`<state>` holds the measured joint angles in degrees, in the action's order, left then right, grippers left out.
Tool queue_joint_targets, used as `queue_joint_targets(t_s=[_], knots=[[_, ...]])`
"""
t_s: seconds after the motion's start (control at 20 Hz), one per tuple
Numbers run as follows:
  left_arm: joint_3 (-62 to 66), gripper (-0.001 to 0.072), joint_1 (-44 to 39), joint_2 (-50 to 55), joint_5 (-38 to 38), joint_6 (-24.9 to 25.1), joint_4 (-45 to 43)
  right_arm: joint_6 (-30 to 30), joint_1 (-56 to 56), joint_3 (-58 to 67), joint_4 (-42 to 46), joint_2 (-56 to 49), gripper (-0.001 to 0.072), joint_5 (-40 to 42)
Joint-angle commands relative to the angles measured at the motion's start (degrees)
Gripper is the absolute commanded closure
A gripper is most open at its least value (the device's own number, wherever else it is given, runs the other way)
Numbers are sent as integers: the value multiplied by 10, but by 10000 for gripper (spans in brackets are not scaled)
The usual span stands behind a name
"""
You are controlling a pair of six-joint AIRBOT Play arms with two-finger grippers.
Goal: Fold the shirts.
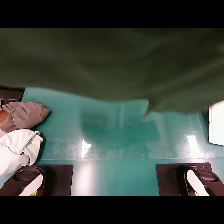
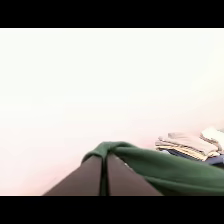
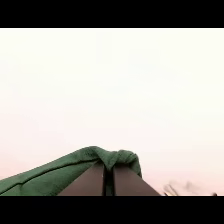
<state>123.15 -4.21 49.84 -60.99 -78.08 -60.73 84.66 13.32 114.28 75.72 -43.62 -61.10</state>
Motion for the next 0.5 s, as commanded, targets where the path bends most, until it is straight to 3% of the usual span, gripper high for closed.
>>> queue_joint_targets(t_s=[0.0, 0.3, 0.45], knots=[[-40, 686, 0, -9, -41, -5, -7, 25, 54, 87, 19, -66, 692, -151], [-272, 686, 0, 21, -78, -46, -77, 51, 64, -23, 20, -188, 693, -320], [-355, 686, 0, 76, -95, -45, -85, 51, 23, -92, 24, -259, 693, -343]])
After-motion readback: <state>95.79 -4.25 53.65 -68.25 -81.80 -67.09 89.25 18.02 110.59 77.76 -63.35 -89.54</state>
